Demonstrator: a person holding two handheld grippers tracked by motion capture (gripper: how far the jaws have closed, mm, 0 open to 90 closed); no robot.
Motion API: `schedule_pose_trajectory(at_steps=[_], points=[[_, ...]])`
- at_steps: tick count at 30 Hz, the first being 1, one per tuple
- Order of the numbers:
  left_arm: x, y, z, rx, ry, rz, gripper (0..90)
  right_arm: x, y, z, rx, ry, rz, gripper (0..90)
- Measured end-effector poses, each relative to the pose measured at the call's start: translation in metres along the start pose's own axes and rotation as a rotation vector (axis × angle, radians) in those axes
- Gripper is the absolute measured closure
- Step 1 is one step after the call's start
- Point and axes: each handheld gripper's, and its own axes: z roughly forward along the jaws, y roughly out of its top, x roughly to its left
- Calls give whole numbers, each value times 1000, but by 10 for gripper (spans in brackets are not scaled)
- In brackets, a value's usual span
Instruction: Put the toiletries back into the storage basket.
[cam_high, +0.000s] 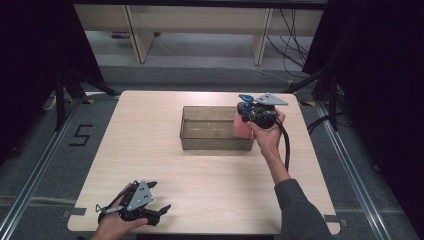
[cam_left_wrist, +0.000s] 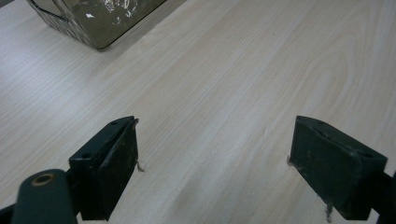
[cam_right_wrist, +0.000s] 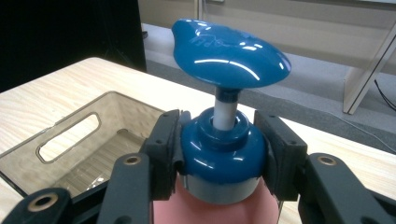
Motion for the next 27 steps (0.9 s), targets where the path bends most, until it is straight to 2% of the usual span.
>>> schedule_pose_trajectory(at_steps=[1, 3, 4, 5, 8, 9, 11, 12, 13, 14, 17, 18, 21, 23, 24, 25, 26, 27], points=[[0, 0, 0, 2, 3, 3, 149, 1, 0, 0, 4, 3, 7, 539], [-1, 0, 1, -13, 0, -16, 149, 2, -2, 0, 11, 11, 35, 539], [-1, 0, 1, -15, 0, -17, 149, 2, -3, 0, 9, 18, 29, 539], [0, 0, 0, -3, 6, 0, 149, 2, -3, 0, 15, 15, 17, 539], [0, 0, 0, 2, 3, 1, 149, 1, -6, 0, 16, 22, 28, 539], [-2, 0, 1, -12, -2, -18, 149, 1, -7, 1, 5, 3, 21, 539], [0, 0, 0, -6, 10, 0, 149, 0, -10, 1, 18, 5, 27, 539], [0, 0, 0, -3, 7, -2, 149, 0, -11, 1, 23, 20, 39, 539], [1, 0, 1, 1, 16, 5, 149, 0, -12, 1, 31, 19, 29, 539], [0, 0, 1, -7, 12, 0, 149, 1, -13, 1, 26, 14, 41, 539], [-1, 0, 1, -12, 4, -14, 149, -1, -15, 2, 32, 13, 6, 539], [0, 0, 0, 0, -2, -1, 149, 0, -16, 3, 40, 28, 25, 539], [0, -1, 1, -5, 11, -2, 149, -1, -18, 5, 46, 10, 15, 539], [-1, 0, 2, -14, 9, -11, 149, -3, -19, 6, 34, 8, -13, 539], [-1, 0, 1, -13, 2, -14, 149, -3, -20, 6, 33, 2, -8, 539], [-2, 0, 1, -16, -3, -20, 149, -1, -20, 5, 49, 17, 31, 539], [-2, -1, 2, -19, 6, -17, 149, -1, -21, 6, 41, 19, 36, 539], [-2, -1, 2, -24, 5, -23, 149, 1, -22, 5, 57, 16, 52, 539]])
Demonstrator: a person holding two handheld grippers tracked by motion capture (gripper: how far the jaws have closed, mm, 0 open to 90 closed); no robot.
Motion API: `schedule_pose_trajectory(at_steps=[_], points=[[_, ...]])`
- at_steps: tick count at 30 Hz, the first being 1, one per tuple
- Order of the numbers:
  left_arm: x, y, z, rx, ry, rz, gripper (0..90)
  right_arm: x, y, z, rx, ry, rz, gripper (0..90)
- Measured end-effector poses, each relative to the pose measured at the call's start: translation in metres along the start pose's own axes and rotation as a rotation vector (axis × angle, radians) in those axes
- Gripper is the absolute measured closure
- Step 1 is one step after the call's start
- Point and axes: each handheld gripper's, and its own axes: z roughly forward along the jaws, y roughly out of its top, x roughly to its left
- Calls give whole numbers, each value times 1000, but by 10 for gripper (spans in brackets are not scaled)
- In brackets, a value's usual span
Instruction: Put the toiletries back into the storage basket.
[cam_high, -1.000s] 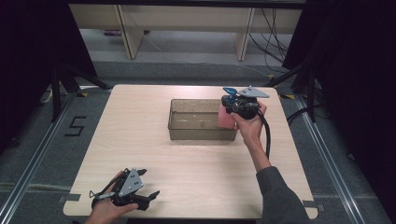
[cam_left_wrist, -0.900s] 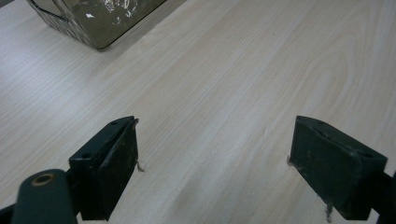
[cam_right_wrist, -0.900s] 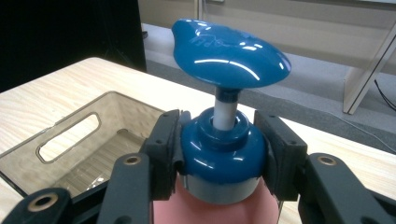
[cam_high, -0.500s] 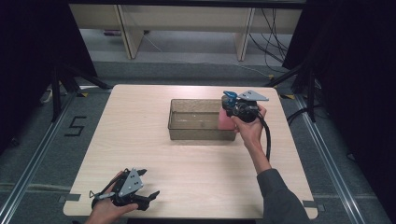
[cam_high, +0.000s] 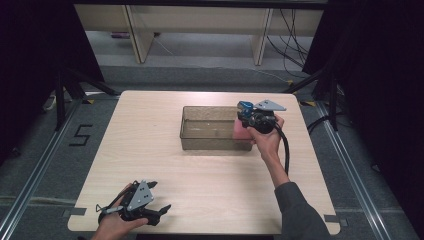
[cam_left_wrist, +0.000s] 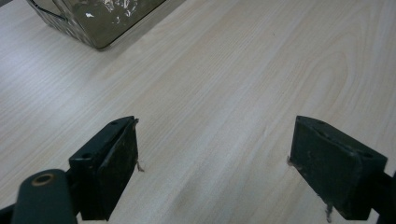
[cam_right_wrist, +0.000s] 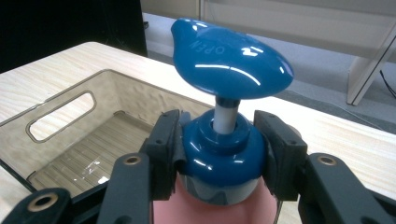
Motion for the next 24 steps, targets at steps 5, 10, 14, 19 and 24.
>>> schedule_pose_trajectory(at_steps=[5, 10, 14, 19, 24], points=[[2, 1, -2, 25, -6, 22, 149, -2, -3, 3, -22, -11, -39, 539], [0, 0, 0, 0, -2, 0, 149, -2, -7, 4, -10, -2, -30, 539], [0, 0, 0, 7, 0, 4, 149, -1, -10, 4, 7, 4, -11, 539], [0, 0, 0, 9, 0, 7, 149, 0, -12, 5, 8, 1, -8, 538], [0, 0, 0, 3, -1, 0, 149, -1, -15, 5, 14, 16, -18, 538]])
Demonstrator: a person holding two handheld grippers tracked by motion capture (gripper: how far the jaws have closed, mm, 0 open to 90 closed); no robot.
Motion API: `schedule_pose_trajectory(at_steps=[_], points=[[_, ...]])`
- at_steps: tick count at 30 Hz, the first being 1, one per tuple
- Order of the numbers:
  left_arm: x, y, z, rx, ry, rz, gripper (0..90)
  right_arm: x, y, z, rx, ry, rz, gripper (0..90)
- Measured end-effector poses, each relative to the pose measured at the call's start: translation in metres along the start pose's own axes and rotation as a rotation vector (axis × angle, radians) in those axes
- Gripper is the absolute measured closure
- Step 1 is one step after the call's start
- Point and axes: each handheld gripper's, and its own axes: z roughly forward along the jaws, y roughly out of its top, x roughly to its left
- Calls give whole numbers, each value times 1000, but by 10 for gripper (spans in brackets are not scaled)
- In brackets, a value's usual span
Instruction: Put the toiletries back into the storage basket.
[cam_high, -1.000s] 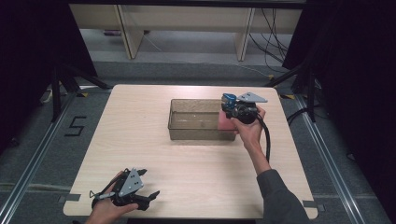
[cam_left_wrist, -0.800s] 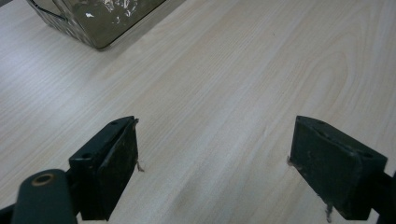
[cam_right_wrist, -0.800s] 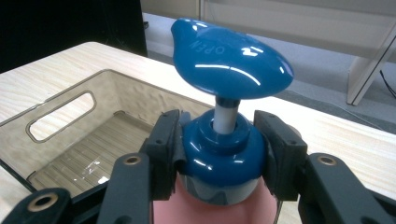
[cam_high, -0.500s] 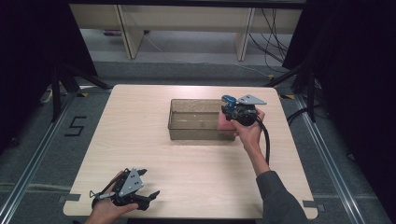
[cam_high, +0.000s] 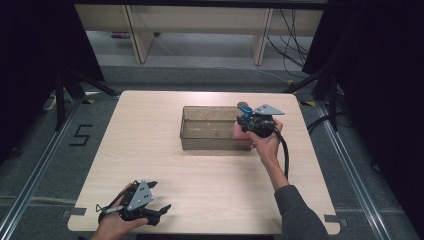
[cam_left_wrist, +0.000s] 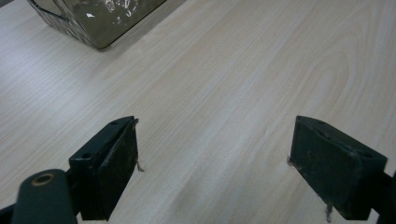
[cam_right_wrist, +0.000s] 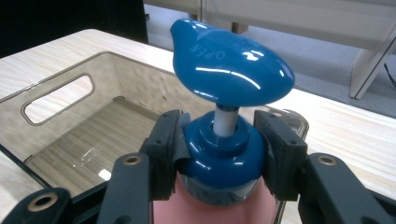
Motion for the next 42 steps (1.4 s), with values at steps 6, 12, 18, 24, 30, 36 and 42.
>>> schedule_pose_trajectory(at_steps=[6, 12, 18, 24, 30, 36, 42], points=[[0, 0, 0, 1, -2, 2, 149, 0, -1, -2, -1, -6, -7, 538], [0, 0, 0, 8, -1, 9, 149, 0, -1, 1, -4, 6, -13, 531], [-1, 0, 0, 2, -2, 1, 149, 0, 1, -3, -35, 0, 53, 343], [-1, 0, 0, 6, -4, 3, 149, -3, 2, -18, -66, 14, 97, 249], [1, 0, 0, 28, 1, 28, 149, 0, -2, -33, -94, 38, 135, 228], [0, 0, -1, 11, 4, 12, 149, 2, -5, -41, -95, 53, 112, 223], [0, 0, -1, 6, 0, 11, 149, 5, -8, -43, -96, 59, 123, 223]])
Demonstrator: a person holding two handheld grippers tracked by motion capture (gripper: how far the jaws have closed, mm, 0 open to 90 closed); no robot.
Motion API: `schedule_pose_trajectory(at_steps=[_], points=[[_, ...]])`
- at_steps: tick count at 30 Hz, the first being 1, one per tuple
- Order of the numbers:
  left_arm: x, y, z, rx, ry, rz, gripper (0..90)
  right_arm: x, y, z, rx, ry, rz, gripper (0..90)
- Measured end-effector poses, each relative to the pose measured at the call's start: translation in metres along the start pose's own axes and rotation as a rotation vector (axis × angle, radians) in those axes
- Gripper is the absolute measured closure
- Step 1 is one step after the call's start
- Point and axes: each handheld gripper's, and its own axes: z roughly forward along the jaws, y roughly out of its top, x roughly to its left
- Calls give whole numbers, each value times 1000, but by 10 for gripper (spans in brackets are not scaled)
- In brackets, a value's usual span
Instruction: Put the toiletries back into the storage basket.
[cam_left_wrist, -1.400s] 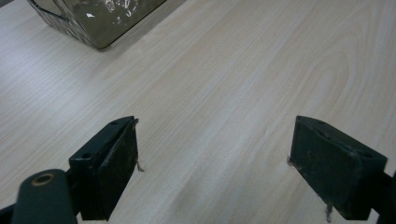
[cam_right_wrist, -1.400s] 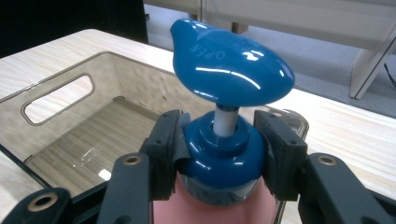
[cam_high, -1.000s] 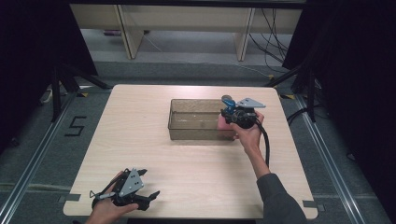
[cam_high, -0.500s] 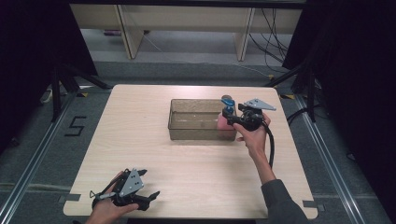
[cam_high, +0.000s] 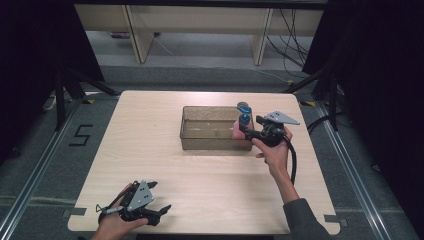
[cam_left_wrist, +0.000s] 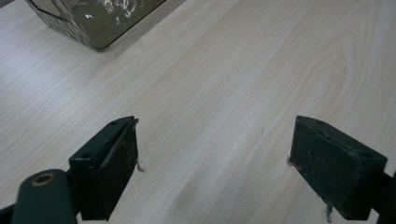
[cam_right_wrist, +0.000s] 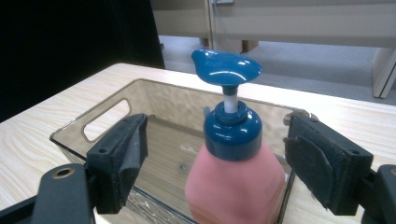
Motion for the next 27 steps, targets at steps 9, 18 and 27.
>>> schedule_pose_trajectory(at_steps=[9, 18, 27], points=[[0, 0, -1, 3, -3, -1, 149, 1, 0, -7, -4, -1, -12, 224], [1, 1, -1, -8, 8, -3, 149, 6, -3, -15, -14, 15, -7, 225], [0, 1, -1, -13, 4, -9, 149, 11, -8, -24, -2, 14, -1, 219]])
